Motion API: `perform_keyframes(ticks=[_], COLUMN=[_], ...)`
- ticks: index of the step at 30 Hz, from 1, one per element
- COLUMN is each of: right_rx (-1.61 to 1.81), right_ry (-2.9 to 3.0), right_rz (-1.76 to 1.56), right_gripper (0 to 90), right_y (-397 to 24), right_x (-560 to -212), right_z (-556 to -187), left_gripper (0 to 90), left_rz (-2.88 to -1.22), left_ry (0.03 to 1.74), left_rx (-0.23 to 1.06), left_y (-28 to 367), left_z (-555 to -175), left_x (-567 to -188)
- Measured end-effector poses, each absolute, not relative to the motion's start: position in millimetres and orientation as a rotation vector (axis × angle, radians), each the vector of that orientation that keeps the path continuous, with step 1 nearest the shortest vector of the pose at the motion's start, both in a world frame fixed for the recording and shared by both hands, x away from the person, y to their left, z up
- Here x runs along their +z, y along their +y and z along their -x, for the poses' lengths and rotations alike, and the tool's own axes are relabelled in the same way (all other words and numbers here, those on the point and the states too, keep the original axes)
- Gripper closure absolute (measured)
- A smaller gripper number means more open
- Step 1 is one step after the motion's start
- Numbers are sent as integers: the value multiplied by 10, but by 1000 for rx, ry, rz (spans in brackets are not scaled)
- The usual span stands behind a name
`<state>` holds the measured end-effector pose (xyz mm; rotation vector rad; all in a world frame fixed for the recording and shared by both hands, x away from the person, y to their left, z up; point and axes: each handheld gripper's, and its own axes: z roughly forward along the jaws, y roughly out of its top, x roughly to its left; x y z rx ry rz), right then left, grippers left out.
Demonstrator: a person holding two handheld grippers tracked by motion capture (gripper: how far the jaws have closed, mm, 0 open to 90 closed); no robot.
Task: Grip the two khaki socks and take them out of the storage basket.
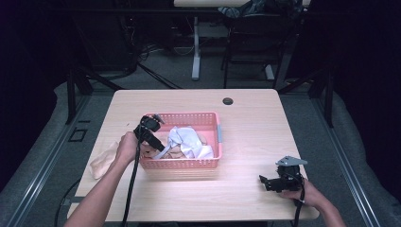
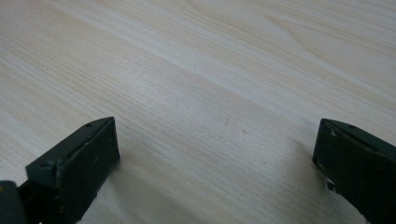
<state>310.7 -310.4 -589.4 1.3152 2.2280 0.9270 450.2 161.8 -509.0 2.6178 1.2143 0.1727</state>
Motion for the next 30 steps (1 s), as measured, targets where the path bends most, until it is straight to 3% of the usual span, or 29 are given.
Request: perform_keyframes(ticks=[14, 21, 26, 30], right_rx=[927, 928, 927, 927], right_ry=[2228, 2228, 2228, 2228], right_rz=[-1315, -1315, -1315, -1315], right_gripper=[0, 0, 0, 0], right_y=[-3104, -3104, -3104, -3104], right_x=[-5894, -5894, -5894, -5894], right_z=[-3106, -3106, -3106, -3106], left_gripper=[636, 709, 820, 845], left_rz=[-2681, -2706, -2696, -2680], left_ry=[1303, 1328, 1342, 1326], left_rx=[232, 251, 236, 231], left_y=[1501, 1459, 1479, 1489], left_z=[-4570, -4577, -4589, -4569], left_x=[-5248, -5266, -5280, -5239])
